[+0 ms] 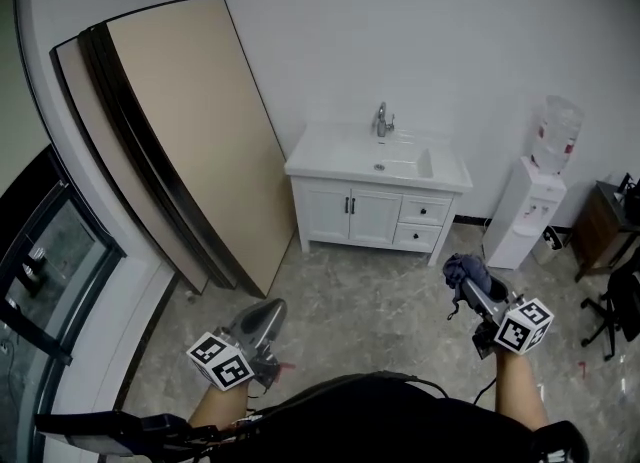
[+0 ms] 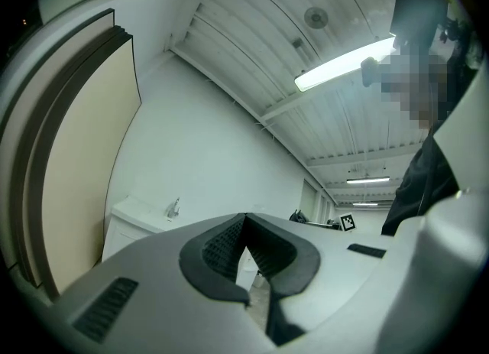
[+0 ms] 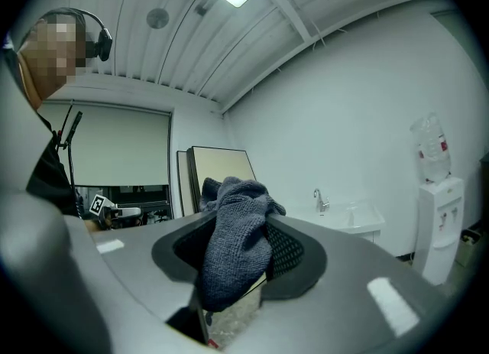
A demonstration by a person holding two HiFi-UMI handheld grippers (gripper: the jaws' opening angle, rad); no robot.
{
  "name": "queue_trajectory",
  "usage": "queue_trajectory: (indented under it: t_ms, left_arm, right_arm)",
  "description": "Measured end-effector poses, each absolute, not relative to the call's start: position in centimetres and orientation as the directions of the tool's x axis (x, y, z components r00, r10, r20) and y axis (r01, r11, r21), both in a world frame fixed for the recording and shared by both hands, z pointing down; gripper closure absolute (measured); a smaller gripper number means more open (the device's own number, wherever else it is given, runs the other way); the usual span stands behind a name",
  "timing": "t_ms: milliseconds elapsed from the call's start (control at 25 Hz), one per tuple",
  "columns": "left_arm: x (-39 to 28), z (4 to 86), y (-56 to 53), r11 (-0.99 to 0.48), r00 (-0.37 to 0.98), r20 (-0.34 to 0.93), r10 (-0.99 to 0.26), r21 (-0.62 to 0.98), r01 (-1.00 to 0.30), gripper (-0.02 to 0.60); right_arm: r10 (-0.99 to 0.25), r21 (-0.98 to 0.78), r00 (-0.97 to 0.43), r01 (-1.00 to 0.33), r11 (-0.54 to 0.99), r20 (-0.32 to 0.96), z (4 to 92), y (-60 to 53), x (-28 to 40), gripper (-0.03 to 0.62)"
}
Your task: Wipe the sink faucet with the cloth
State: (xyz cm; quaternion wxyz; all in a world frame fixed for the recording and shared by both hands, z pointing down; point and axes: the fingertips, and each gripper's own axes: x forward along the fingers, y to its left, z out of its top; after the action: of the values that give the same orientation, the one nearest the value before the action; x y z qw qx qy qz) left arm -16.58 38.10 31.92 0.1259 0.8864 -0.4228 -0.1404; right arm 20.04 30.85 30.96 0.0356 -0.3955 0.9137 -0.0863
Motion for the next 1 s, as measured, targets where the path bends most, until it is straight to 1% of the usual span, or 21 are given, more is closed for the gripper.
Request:
queue_trajectory:
  t_ms: [240, 600, 840, 1000]
  left_arm:
    - [-10.3, 30.9, 32.7, -0.596, 0.584, -0.148, -0.798, 0.336, -0.729, 0.581]
    - [-2.4, 31.2, 26.0, -0.601, 0.597, -0.126, -0.792, 0.337, -0.725, 0.581]
    - [-0.9, 32.0, 22.2, -0.620, 0.624, -0.110, -0.774, 0.336, -0.709, 0.581]
    - [-1.6, 32.7, 19.1, -0.626, 0.639, -0.101, -0.763, 0.362, -0.690, 0.581]
  right_arm:
    - [-0.701, -0.167, -0.713, -0.690, 0.704, -0.012, 29.5, 24.6, 25.7, 0.441]
    - [-0.707, -0.176, -0.708, -0.697, 0.696, 0.008, 31.0, 18.3, 33.4, 0.441]
    - [-0.727, -0.197, -0.686, -0.717, 0.669, 0.030, 32.4, 15.3, 35.3, 0.441]
    - [-0.743, -0.207, -0.669, -0.733, 0.649, 0.039, 32.7, 12.9, 34.6, 0.441]
